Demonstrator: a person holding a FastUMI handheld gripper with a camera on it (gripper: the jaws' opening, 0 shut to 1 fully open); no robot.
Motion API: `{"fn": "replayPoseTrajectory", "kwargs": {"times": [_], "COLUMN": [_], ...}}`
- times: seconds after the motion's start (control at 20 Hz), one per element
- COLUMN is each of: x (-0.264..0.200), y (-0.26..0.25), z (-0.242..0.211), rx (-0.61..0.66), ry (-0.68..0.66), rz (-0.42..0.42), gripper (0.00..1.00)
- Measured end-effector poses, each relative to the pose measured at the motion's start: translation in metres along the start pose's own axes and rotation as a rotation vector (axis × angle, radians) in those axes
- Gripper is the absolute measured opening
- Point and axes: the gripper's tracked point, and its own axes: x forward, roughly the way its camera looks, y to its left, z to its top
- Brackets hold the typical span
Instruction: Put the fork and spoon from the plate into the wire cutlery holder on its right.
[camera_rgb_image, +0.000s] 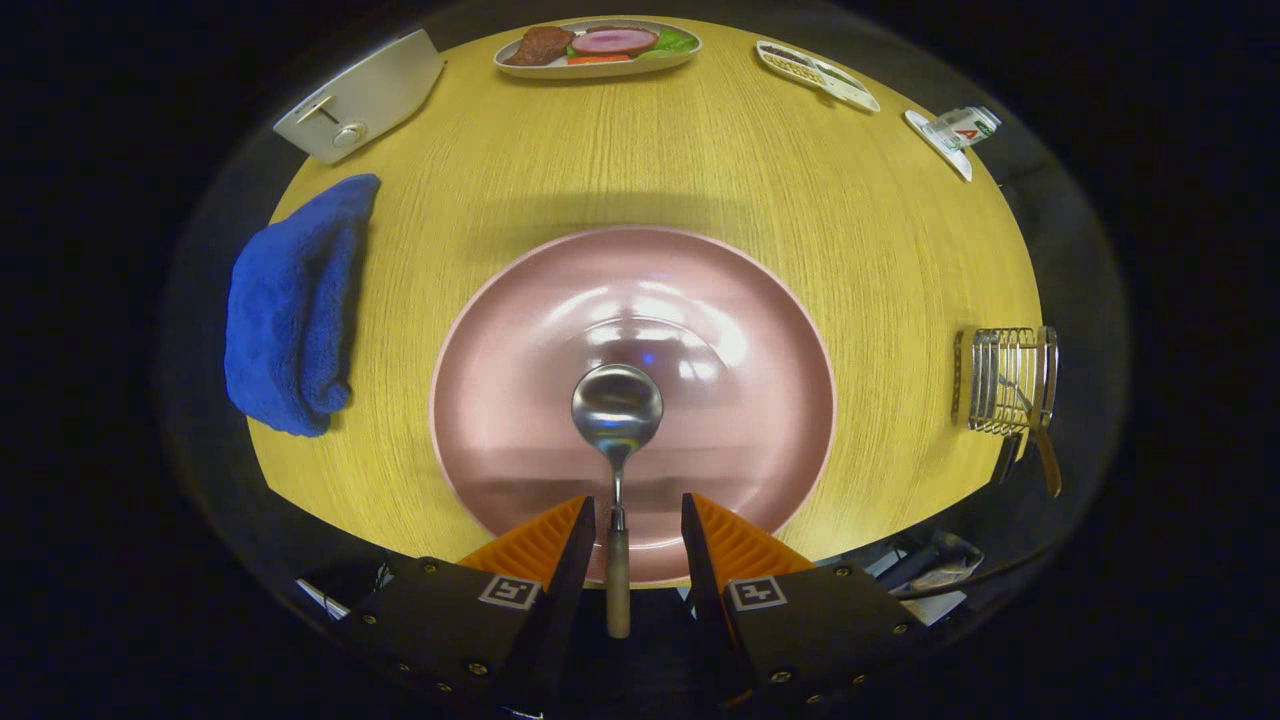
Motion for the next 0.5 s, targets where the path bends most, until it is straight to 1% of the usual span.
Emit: {"fn": "replayPoseTrajectory", "kwargs": {"times": [0.25, 0.3, 0.5], "x": [0.01, 0.013, 0.015], "y": [0.006, 0.006, 0.005], "z": [-0.007, -0.007, -0.008], "rx": [-0.03, -0.038, -0.051], "ry": [0.0, -0.002, -0.008], "rz": [0.014, 0.013, 0.012], "gripper": [0.54, 0.48, 0.48]}}
